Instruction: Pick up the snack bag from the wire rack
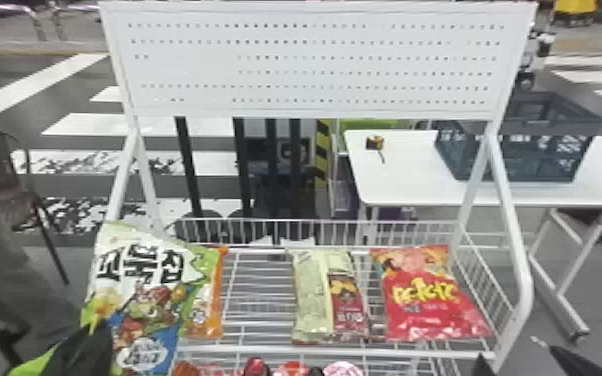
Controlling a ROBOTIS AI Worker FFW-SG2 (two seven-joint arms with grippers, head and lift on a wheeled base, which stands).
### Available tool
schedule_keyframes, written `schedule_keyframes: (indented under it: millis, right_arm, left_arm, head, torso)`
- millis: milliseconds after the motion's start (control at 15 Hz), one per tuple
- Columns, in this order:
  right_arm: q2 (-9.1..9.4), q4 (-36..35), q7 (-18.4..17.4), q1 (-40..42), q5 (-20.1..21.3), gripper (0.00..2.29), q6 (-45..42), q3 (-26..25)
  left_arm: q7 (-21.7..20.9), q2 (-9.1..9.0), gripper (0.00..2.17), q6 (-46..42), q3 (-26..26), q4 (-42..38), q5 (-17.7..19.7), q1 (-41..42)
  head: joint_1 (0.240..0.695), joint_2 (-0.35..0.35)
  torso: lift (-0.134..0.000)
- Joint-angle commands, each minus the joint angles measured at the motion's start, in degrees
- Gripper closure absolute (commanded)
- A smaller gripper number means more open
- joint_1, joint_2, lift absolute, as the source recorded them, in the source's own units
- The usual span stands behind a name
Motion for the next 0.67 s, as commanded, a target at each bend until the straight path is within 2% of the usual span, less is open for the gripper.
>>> schedule_keyframes:
  millis: [0,467,600]
  right_arm:
    - [0.05,0.0,0.0,0.0,0.0,0.13,0.0,0.0]
    - [0.05,0.8,0.1,-0.5,0.0,0.13,0.2,0.1]
    - [0.05,5.1,-0.1,-6.2,0.5,0.13,4.0,0.1]
  left_arm:
    - [0.0,0.01,1.54,0.0,0.0,0.0,0.0,0.0]
    - [0.1,0.01,1.54,0.0,0.1,0.0,-0.1,0.1]
    - [0.1,-0.08,1.54,-0.2,-0.1,0.0,-0.1,0.1]
  head:
    - [0.499,0.000]
    - [0.499,0.000]
    - [0.499,0.000]
  torso:
    - [0.000]
    - [0.000]
    - [0.000]
